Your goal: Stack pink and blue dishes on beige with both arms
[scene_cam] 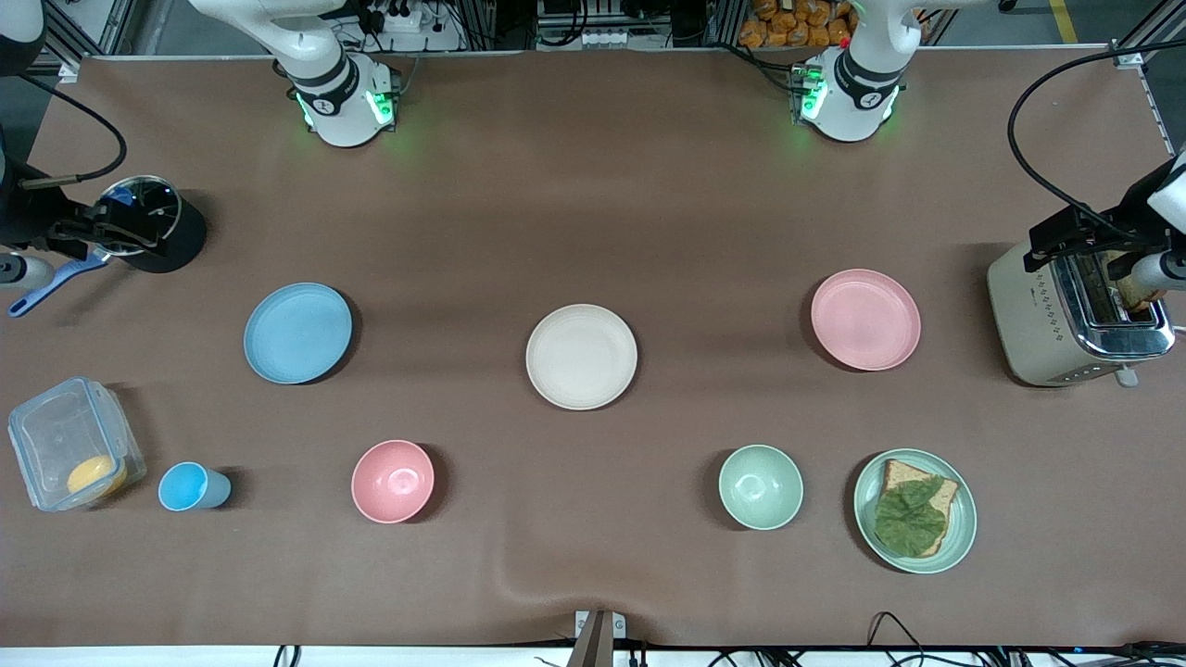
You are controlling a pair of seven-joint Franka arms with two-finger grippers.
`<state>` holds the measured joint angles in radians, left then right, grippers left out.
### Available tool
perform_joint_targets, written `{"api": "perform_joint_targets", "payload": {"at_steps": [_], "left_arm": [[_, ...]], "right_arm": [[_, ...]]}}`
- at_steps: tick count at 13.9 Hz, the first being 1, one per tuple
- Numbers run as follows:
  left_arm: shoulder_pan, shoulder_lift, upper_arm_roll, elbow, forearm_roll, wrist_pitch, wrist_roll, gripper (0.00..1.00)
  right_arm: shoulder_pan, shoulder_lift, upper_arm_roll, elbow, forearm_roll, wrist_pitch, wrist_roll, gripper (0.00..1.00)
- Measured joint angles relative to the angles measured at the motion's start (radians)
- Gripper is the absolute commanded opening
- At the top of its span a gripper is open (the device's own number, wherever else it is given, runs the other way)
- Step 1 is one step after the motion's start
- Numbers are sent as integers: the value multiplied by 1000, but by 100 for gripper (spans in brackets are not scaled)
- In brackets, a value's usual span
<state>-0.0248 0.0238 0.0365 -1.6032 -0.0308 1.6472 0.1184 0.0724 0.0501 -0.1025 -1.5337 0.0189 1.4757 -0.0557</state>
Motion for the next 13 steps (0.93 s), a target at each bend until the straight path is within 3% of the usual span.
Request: {"api": "perform_joint_targets", "payload": {"at_steps": [13], "left_arm": [[-9, 17, -1, 0, 0, -6, 0, 100]], "right_arm": [[-13, 35, -11, -5, -6, -1, 3, 100]]}}
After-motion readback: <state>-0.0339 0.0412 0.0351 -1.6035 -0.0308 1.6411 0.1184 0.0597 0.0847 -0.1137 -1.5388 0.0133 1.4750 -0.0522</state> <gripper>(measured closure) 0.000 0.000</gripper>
